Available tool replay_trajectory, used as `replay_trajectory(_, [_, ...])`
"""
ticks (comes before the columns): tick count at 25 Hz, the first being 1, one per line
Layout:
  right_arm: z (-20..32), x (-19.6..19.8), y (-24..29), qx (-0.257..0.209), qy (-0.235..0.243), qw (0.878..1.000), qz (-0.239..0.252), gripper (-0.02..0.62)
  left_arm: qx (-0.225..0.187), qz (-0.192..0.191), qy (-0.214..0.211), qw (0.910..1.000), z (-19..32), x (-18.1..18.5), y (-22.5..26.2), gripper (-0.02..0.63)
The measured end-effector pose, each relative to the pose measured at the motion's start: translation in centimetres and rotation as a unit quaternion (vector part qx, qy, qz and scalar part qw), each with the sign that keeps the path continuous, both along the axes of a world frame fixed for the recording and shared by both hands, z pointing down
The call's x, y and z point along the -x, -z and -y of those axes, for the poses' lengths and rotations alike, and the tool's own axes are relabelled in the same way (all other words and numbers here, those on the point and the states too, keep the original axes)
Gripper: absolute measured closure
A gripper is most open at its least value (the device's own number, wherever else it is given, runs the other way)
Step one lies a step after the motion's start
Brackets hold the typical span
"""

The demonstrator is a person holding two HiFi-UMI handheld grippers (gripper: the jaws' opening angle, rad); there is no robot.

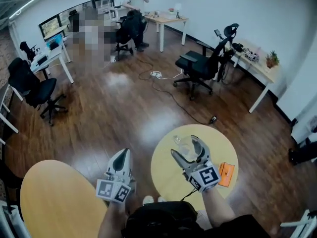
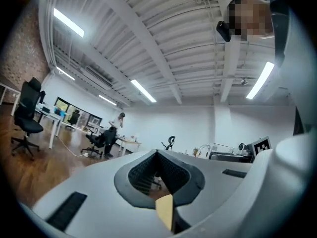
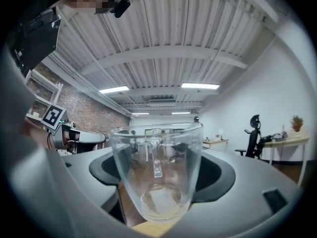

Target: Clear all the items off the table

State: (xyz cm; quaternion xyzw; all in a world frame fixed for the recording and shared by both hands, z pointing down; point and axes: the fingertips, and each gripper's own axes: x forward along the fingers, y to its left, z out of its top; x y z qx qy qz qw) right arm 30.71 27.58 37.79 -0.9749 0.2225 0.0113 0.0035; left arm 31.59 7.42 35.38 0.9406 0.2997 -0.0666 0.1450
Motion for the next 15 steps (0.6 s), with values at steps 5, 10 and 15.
replay_trajectory(5, [-5.0,1.7,-1.2,-0.004,-0.094,0.996,0.005,0.195,0.002,0.011,-0.087,0.9962,-4.8,-2.4,-1.3,0.614])
replay_trajectory(10, [-8.9,3.2,-3.1,-0.011,-0.169,0.985,0.021,0.195,-0.010,0.029,-0.166,0.9856,-9.7,-3.4,-3.6,0.614])
replay_trajectory(15, [-12.1,4.5,-4.4,-0.033,-0.218,0.975,0.034,0.195,-0.024,0.048,-0.223,0.9732,-13.9,-3.1,-5.0,0.614])
